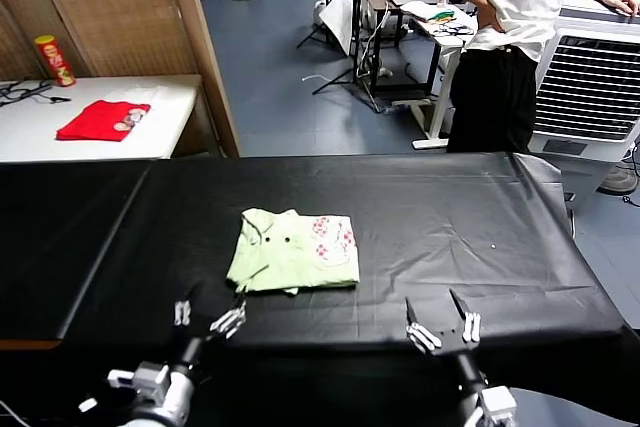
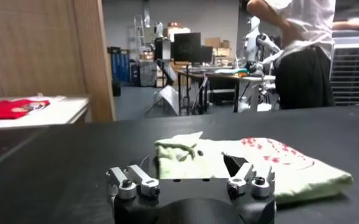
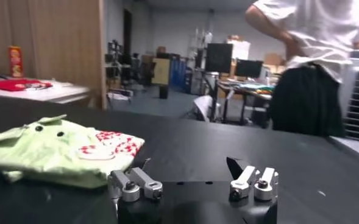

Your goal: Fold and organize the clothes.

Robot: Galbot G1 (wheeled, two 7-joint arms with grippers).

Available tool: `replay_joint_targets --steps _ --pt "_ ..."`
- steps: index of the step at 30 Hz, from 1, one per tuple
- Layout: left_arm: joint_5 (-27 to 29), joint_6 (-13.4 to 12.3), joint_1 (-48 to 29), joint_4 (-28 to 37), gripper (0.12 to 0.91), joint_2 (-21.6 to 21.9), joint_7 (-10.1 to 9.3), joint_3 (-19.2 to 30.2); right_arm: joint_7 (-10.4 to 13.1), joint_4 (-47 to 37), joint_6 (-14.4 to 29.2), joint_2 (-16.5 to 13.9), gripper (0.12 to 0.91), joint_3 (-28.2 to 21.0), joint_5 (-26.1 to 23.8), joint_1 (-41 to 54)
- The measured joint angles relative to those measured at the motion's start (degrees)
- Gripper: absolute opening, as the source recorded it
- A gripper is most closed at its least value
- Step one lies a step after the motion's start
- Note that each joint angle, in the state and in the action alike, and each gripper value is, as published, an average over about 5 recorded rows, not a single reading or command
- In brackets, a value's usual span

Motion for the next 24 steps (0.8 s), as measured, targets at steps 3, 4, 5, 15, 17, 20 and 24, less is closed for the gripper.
replay_joint_targets --steps 3,4,5,15,17,20,24 --pt "-0.7 -0.4 3.5 -1.2 0.798 0.3 -0.3 -1.4 1.7 2.4 -0.3 0.1 0.798 0.3 -0.2 -3.7" --pt "-1.0 -0.5 4.7 -1.6 0.798 0.3 -0.5 -1.9 2.3 3.2 -0.4 0.2 0.798 0.3 -0.2 -4.8" --pt "-1.1 -0.6 5.8 -2.0 0.798 0.2 -0.75 -2.4 2.7 3.9 -0.7 0.2 0.798 0.3 -0.2 -6.0" --pt "-2.9 -0.1 15.2 -5.5 0.798 -0.3 -1.71 -6.5 5.2 7.7 -5.3 0.3 0.798 -0.6 0.3 -12.5" --pt "-3.1 0.0 16.1 -5.7 0.798 -0.4 -1.71 -7.0 5.2 7.8 -5.4 0.3 0.798 -0.6 0.3 -12.8" --pt "-3.3 0.0 16.9 -5.9 0.798 -0.6 -1.69 -7.3 5.2 8.0 -5.4 0.3 0.798 -0.6 0.4 -13.1" --pt "-3.3 -0.1 17.4 -5.9 0.798 -0.7 -1.67 -7.4 5.1 8.1 -5.4 0.3 0.798 -0.6 0.4 -13.3"
